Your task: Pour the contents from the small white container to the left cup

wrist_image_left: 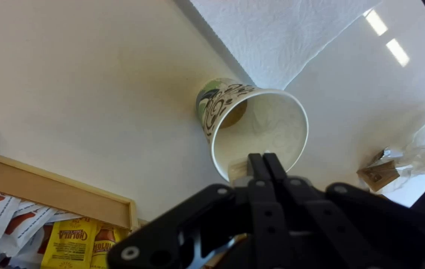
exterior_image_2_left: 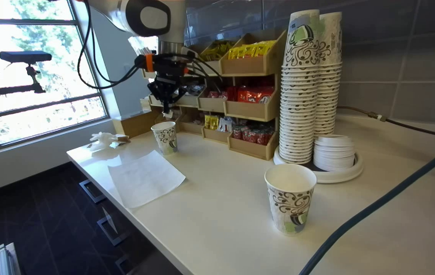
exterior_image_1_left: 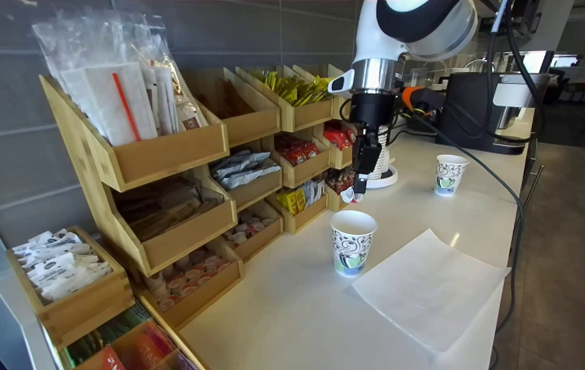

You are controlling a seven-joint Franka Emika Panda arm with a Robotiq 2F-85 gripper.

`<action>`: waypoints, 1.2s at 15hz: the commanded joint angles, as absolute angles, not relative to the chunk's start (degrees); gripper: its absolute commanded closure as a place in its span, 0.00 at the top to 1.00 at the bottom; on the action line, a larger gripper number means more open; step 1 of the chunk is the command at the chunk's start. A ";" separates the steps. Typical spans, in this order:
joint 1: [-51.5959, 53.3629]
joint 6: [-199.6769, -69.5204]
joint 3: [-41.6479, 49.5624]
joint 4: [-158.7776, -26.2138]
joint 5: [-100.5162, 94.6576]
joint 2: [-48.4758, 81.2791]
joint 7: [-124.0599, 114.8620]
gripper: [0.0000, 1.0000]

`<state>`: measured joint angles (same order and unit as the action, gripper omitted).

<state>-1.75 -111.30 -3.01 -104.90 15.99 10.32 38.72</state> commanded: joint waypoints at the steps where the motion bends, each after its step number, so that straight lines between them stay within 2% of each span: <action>1: -0.68 -114.02 -3.45 -108.53 12.69 6.88 38.51 0.01; 18: 0.57 -115.19 -3.86 -110.45 10.63 5.49 38.77 0.04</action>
<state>0.39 -115.35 -4.04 -110.58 10.63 5.48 38.80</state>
